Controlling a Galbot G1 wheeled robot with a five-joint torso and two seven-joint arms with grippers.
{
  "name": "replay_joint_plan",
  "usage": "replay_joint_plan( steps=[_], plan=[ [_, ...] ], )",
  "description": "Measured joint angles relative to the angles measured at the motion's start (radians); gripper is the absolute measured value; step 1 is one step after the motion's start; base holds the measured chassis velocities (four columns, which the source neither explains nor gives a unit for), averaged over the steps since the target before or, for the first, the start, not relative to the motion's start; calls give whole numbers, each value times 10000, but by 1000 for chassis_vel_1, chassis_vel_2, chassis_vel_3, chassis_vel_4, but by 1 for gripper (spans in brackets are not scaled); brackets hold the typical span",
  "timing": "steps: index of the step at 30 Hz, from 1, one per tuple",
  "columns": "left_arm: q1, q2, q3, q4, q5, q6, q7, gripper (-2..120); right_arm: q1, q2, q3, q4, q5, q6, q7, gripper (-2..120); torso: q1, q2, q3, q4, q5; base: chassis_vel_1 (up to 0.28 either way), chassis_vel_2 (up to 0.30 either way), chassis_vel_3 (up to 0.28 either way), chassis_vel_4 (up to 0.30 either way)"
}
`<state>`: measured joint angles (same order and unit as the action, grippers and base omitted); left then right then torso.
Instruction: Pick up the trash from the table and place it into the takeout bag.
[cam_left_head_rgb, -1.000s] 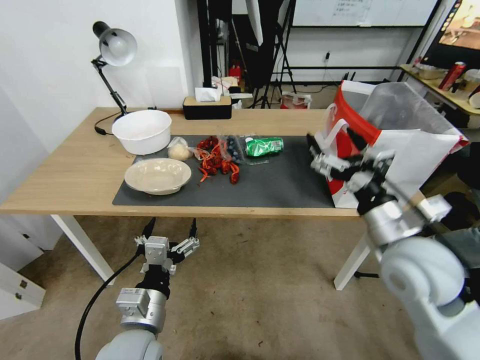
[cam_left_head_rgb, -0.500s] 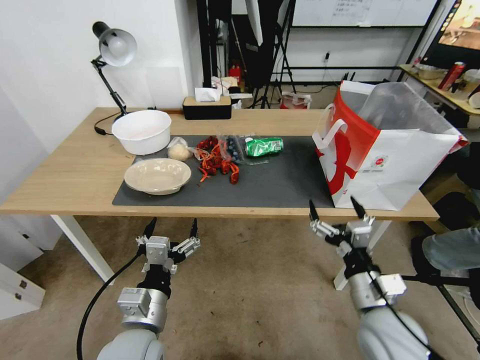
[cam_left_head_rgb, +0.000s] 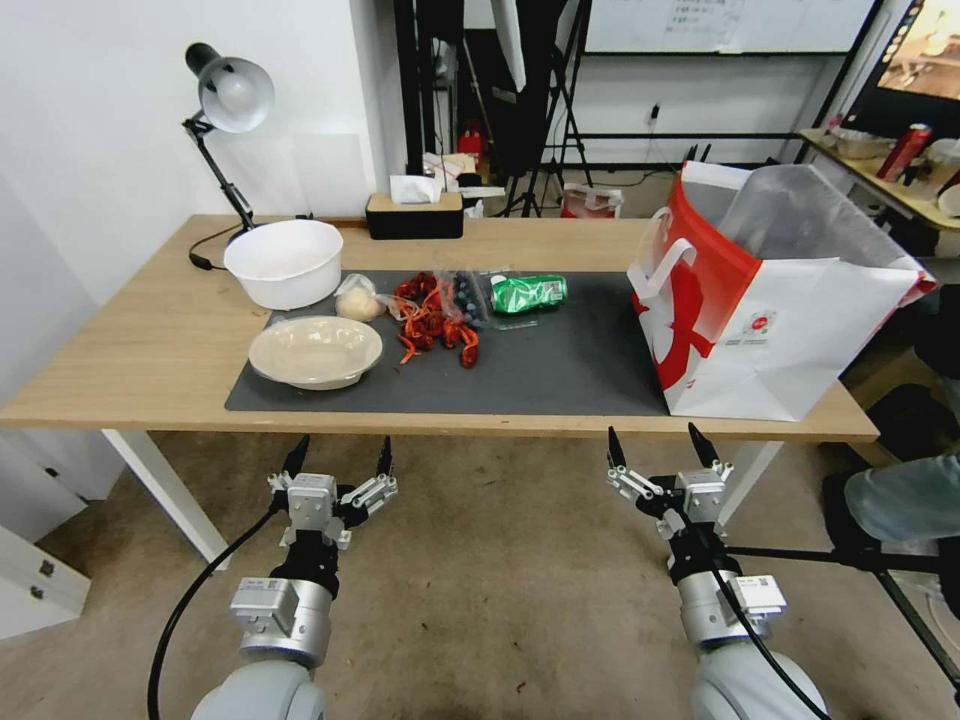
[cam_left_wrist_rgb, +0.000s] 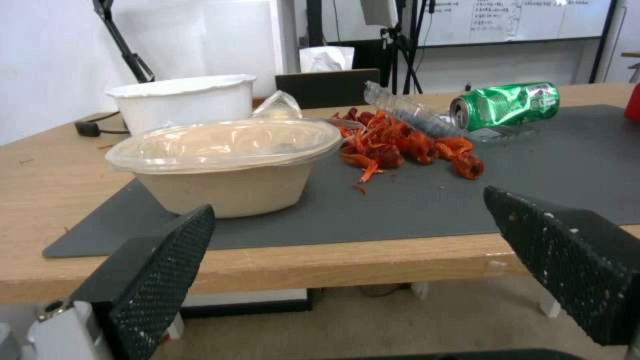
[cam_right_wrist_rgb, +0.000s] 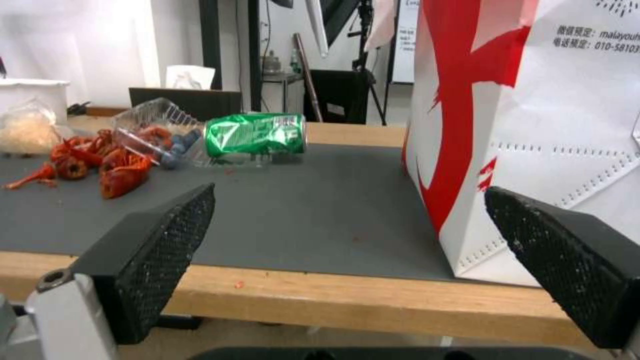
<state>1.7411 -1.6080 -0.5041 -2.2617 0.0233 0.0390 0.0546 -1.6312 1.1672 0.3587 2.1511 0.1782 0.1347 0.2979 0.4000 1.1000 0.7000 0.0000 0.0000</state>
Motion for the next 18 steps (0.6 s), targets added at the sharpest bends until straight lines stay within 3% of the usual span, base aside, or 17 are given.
replay_joint_plan(
  steps=[10, 18],
  plan=[
    [-51, 0, 4, 67, -5, -16, -6, 100, 773, -33, -248, 271, 581, -746, 262, 100, -1, 0, 1, -1, 0, 0, 0, 0, 0],
    [-83, 0, 4, 130, -6, -23, -9, 100, 2303, -79, -937, 489, 1547, -2731, 1122, 100, 0, 0, 1, 0, 1, 0, 0, 0, 0]
  ],
)
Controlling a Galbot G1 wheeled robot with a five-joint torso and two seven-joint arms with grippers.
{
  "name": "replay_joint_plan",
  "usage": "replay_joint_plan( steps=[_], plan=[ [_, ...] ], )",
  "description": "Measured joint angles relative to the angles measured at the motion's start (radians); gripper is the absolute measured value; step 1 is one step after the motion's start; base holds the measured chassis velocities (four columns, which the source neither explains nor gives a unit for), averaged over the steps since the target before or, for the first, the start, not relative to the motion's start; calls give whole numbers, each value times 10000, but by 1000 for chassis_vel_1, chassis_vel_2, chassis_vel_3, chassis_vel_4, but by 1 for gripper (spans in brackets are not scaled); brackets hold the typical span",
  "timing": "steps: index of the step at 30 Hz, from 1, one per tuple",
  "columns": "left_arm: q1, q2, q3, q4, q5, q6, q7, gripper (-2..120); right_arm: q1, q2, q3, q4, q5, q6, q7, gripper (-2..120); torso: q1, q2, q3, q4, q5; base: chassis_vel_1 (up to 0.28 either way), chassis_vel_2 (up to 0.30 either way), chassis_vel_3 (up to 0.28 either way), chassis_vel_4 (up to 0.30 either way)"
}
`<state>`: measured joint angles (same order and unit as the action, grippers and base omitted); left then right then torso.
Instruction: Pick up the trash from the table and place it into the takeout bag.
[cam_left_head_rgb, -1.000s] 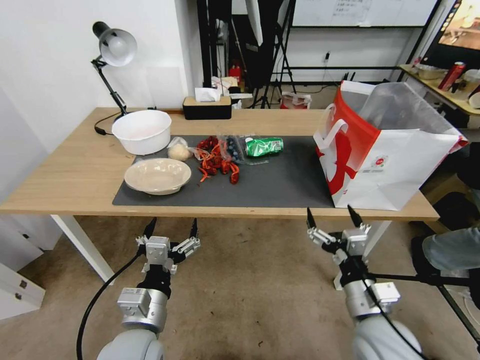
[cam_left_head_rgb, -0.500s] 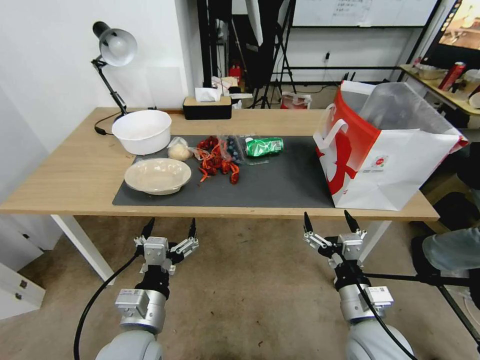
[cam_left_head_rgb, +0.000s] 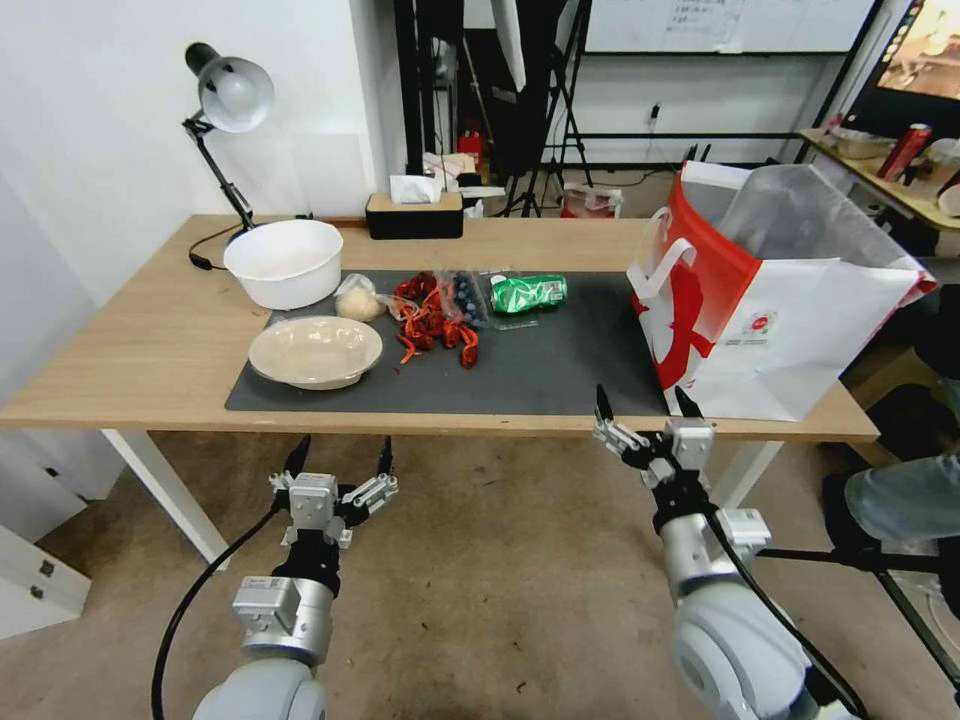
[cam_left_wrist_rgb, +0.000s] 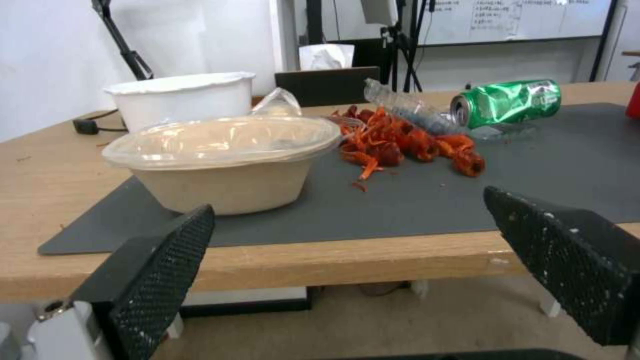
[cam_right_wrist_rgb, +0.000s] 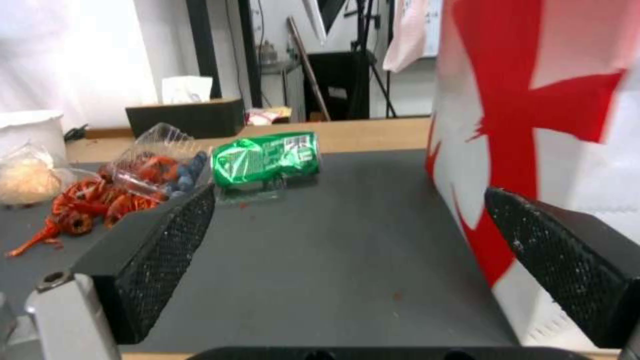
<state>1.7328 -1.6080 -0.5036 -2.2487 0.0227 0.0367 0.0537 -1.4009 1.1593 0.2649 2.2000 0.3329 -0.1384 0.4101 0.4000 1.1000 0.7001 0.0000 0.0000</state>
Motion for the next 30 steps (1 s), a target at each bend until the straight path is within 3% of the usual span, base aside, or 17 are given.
replay_joint_plan(
  steps=[5, 7, 15, 24, 30],
  plan=[
    [-11, 0, -1, 31, 4, 0, 0, 100, 1050, -60, -344, -208, 608, -792, 335, 100, 0, 0, 0, -2, 0, 0, 0, 0, 0],
    [-10, 0, -3, 58, 13, 0, 0, 100, 2112, -79, -630, -585, 1207, -1198, 581, 100, 0, 0, 0, 1, -2, 0, 0, 0, 0],
    [1, 0, -32, 116, 56, 0, 0, 100, 4302, 138, -1545, -1755, 2349, -1915, 1292, 100, 1, 0, 1, -1, -1, 0, 0, 0, 0],
    [28, 1, -147, 180, 65, -51, -38, 100, 6657, 995, -2525, -3610, 2970, -2285, 2131, 100, 1, -1, 0, 0, -1, 0, 0, 0, 0],
    [28, 0, -165, 261, 66, -92, -63, 100, 7870, 2200, -2812, -5266, 3392, -2253, 3030, 100, 1, -1, 0, 0, -2, 0, 0, 0, 0]
  ],
)
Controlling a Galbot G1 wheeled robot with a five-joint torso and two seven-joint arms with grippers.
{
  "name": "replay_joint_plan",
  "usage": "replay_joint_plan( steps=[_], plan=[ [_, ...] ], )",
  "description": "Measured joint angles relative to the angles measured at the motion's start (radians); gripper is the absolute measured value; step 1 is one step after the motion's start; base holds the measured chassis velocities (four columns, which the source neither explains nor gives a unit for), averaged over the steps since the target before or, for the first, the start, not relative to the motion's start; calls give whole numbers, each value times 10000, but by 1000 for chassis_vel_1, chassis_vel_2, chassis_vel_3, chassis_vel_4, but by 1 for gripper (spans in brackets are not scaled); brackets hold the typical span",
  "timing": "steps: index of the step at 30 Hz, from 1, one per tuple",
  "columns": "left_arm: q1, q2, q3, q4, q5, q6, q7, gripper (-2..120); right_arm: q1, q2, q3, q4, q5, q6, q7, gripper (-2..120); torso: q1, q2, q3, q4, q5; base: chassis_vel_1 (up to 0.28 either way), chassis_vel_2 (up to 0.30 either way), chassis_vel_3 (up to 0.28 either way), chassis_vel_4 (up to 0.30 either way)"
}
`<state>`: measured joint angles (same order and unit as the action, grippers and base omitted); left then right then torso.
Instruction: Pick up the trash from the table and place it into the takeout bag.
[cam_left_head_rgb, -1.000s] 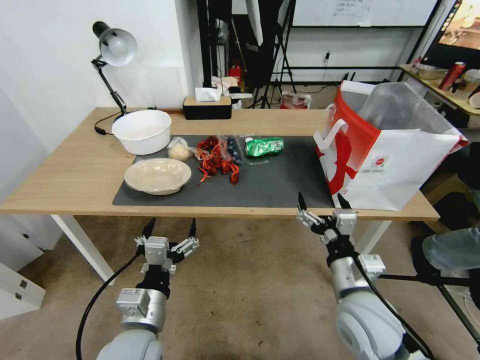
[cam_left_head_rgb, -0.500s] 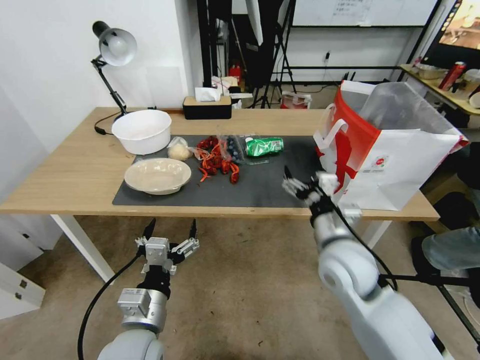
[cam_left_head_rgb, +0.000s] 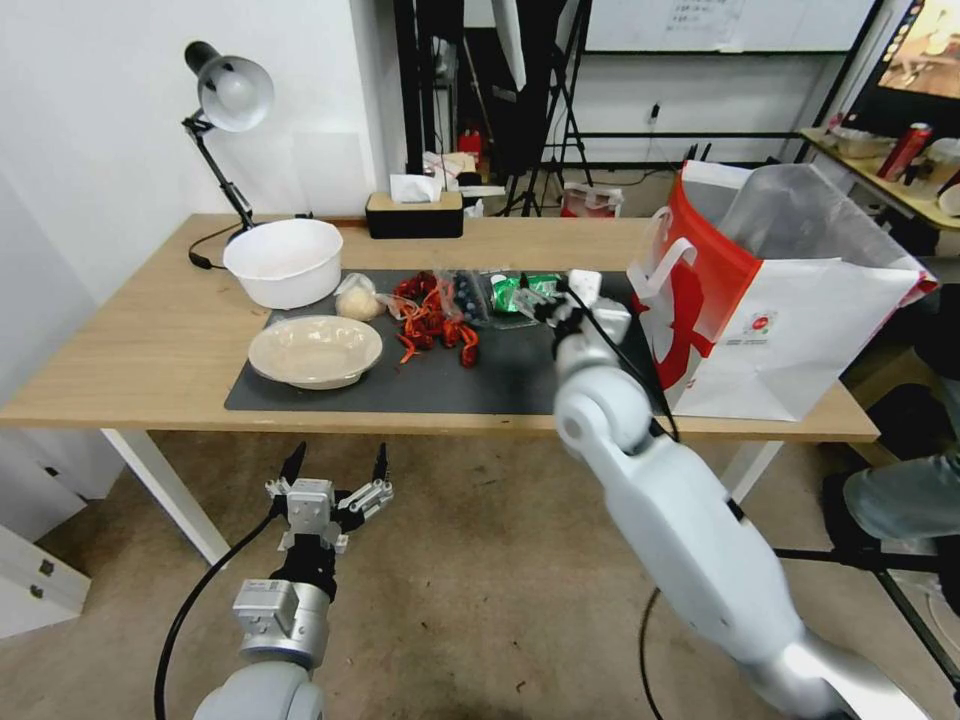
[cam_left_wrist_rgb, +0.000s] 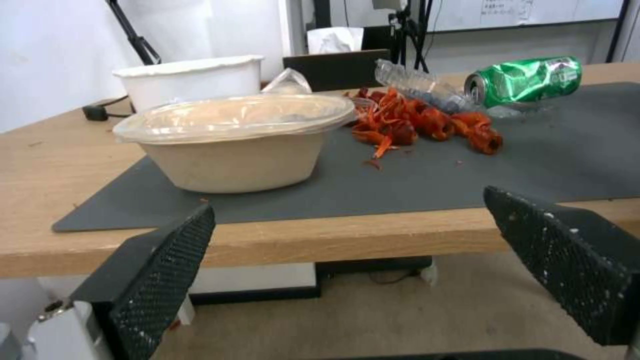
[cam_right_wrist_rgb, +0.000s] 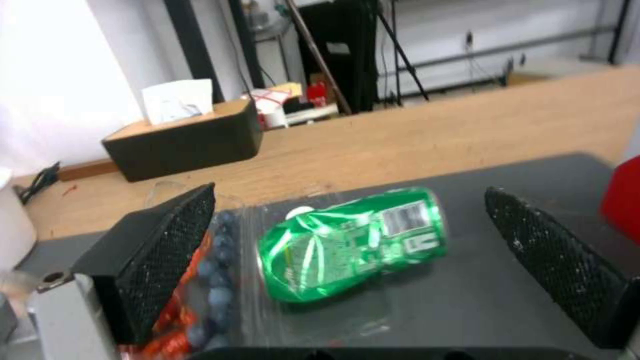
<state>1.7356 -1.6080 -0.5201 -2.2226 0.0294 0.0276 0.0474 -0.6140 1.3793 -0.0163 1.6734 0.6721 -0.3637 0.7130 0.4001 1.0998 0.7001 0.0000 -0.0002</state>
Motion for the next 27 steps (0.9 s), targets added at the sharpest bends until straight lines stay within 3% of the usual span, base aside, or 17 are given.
replay_joint_plan(
  steps=[5, 14, 27],
  plan=[
    [0, 0, -6, 51, 2, -24, -11, 100, 665, 1045, 163, -1018, 650, 46, 807, 100, 0, 1, 0, 1, -1, 0, 0, 0, 0],
    [34, 0, -13, 153, 18, -157, -73, 100, 1793, 2127, 873, -2740, 1793, 357, 1818, 100, 0, 1, -1, -2, 0, 0, 0, 0, 0],
    [127, 0, 0, 143, 116, -247, -95, 100, 3199, 2324, 1534, -4834, 2441, 622, 2539, 100, -1, 1, 0, -1, 2, 0, 0, 0, 0]
  ],
)
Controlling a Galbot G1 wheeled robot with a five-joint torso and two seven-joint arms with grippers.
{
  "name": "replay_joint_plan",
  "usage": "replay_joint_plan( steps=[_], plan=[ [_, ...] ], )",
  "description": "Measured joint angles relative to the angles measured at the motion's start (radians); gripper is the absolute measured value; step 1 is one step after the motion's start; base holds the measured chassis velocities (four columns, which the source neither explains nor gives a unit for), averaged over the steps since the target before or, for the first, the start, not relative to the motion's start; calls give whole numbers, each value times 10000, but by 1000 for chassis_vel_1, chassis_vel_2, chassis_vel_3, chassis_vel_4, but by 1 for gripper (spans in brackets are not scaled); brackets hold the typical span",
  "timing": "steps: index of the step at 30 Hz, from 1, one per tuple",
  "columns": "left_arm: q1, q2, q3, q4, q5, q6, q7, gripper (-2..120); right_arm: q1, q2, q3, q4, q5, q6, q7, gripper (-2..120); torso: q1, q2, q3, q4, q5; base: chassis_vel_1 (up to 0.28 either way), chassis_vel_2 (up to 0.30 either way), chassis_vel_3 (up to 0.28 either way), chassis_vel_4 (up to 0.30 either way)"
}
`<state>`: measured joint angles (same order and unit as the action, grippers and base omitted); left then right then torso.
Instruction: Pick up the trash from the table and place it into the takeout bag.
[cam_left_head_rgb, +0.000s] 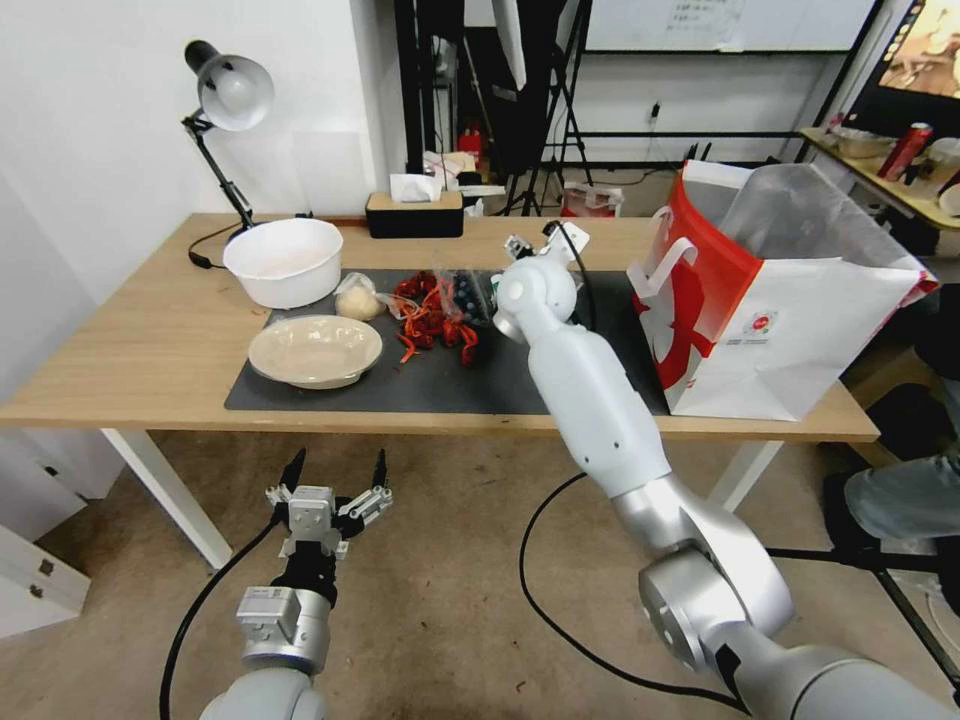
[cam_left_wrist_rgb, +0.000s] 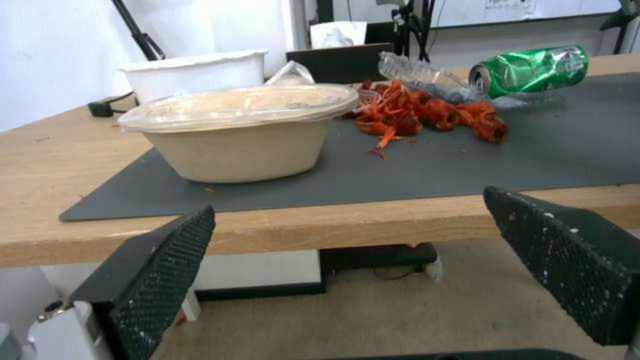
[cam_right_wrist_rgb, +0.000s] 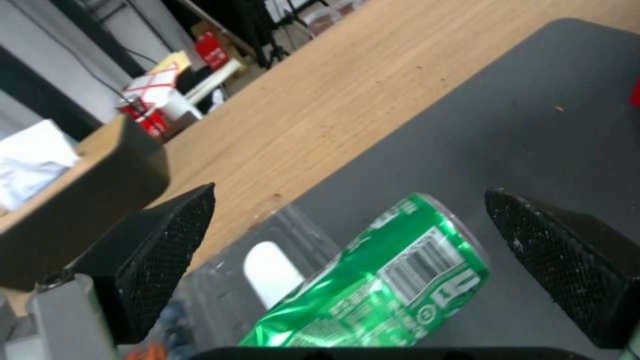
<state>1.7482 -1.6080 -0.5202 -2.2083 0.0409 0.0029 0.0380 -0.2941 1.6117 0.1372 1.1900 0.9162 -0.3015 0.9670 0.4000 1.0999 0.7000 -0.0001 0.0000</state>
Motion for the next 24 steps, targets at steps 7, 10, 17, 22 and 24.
replay_joint_plan(
  steps=[7, 10, 17, 22, 24],
  plan=[
    [7, 0, 20, -3, 78, -13, -7, 100, 122, -18, 17, -372, 335, -135, 53, 100, 0, 1, 0, 1, 0, 0, 0, 0, 0],
    [-28, -1, 49, 89, 142, -49, -9, 100, 258, -29, -121, -1072, 466, -228, -148, 100, 0, 1, 0, 1, 0, 0, 0, 0, 0],
    [-62, 0, 60, 203, 163, -84, -20, 100, 291, -35, -252, -1456, 467, -217, -386, 100, 0, 1, 0, 1, 0, 0, 0, 0, 0],
    [-70, 0, 61, 320, 172, -178, -44, 100, 254, -35, -360, -1564, 491, -217, -525, 100, -1, 1, 0, 3, -1, 0, 0, 0, 0],
    [-72, 0, 63, 341, 175, -190, -48, 100, 234, -36, -364, -1572, 492, -218, -539, 100, 0, 1, 0, 2, 0, 0, 0, 0, 0]
  ],
)
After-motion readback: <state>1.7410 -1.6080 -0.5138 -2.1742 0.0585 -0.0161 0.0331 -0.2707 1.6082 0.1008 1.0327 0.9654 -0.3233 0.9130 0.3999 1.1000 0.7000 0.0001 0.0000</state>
